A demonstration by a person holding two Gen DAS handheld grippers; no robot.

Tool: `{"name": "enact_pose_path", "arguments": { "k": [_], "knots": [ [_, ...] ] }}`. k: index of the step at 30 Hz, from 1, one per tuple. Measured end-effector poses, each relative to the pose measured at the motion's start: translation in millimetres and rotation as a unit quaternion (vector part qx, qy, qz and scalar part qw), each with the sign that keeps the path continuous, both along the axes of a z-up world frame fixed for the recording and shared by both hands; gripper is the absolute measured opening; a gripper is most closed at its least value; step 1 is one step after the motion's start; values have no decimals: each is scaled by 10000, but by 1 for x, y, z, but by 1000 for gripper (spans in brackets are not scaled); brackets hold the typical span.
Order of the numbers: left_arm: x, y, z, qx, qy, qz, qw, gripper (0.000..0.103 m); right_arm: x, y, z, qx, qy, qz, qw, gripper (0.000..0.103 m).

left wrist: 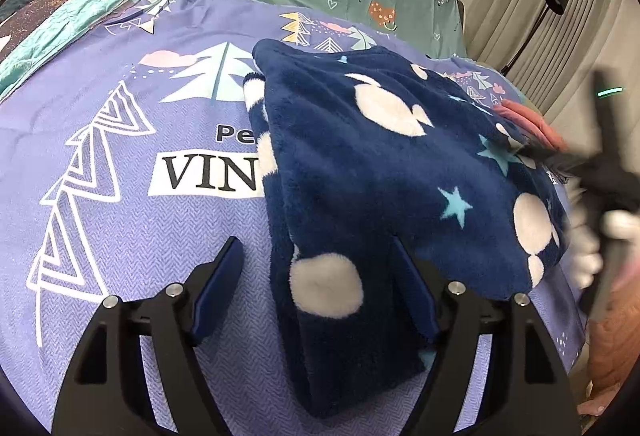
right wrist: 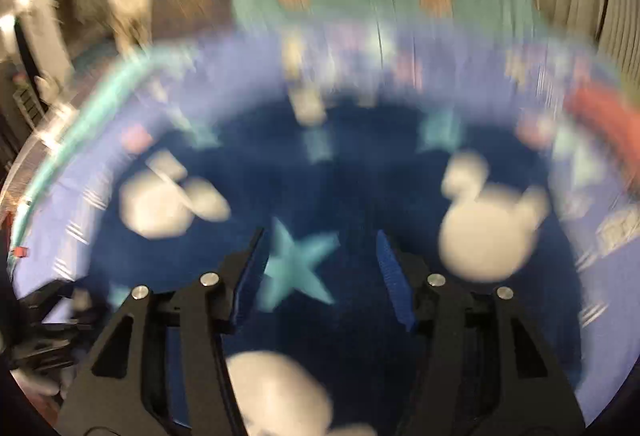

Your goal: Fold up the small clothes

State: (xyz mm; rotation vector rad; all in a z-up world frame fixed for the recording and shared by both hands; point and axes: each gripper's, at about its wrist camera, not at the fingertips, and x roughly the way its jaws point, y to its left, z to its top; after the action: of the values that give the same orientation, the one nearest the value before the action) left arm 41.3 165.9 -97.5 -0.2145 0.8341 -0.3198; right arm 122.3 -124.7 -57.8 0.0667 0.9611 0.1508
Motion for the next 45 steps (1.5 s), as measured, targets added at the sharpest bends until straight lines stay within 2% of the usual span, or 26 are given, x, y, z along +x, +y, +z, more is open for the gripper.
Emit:
{"name": "enact_pose_path", "arguments": {
  "k": [1,2,6,10,12,14,16,18,19,20,21,26,28,31,34,37,39,41,43,45],
  "knots": [
    [0,-1,0,-1,-1,-16,10000,79,8,-3,-16,115,133,-62,9998,59],
    [0,-2,-1,25,3,-26,10000,79,7,-3,-17,70,-67,-38,9999,59],
    [2,-6,-2,56,32,-71,10000,83,5,-1,-10,-19,43,-8,10000,61],
    [2,-6,-3,30,28,-98,9999,85,17,-7,2,189,358,-41,9992,61],
    [3,-6,-3,9,36,-105,9999,85,22,-5,20,220,199,-69,9995,61],
    [3,-6,-3,4,36,-112,9999,86,34,4,38,-8,-128,-58,9999,61],
    [2,-7,-3,-5,33,-110,9999,86,49,7,46,-51,-248,-48,9997,61],
    [2,-7,-3,-16,32,-110,9999,86,78,8,37,-122,-55,-82,9999,60],
    [2,-7,-3,-21,32,-112,9999,87,91,9,23,-259,156,-125,9995,61],
    [2,-7,-3,-30,32,-116,9999,87,109,8,-3,-380,507,-148,9979,64],
    [2,-7,-3,-48,34,-134,9999,88,117,6,-19,-337,569,-169,9977,66],
    [3,-9,-3,-25,56,-166,9998,90,111,9,-16,-456,325,-189,9983,66],
    [3,-10,-3,-7,45,-160,9999,90,109,6,-14,-316,297,-166,9989,66],
    [3,-11,-3,7,29,-149,9999,90,97,-2,-3,-46,143,-175,9997,64],
    [2,-11,-3,1,24,-141,9999,90,75,-3,17,-104,-109,-178,9997,64],
    [2,-12,-2,28,11,-131,9999,90,34,8,41,-151,-444,260,9986,64],
    [1,-12,-2,39,3,-125,9999,90,-2,23,54,-464,-855,675,9930,67],
    [1,-11,-2,41,-2,-120,9999,90,-39,43,60,-798,-1242,1206,9817,70],
    [0,-11,-2,31,-15,-108,9999,90,-69,60,58,-990,-1394,1669,9710,72],
    [0,-10,-1,0,-26,-96,10000,90,-93,74,51,-1000,-1338,2007,9653,72]
  ]
}}
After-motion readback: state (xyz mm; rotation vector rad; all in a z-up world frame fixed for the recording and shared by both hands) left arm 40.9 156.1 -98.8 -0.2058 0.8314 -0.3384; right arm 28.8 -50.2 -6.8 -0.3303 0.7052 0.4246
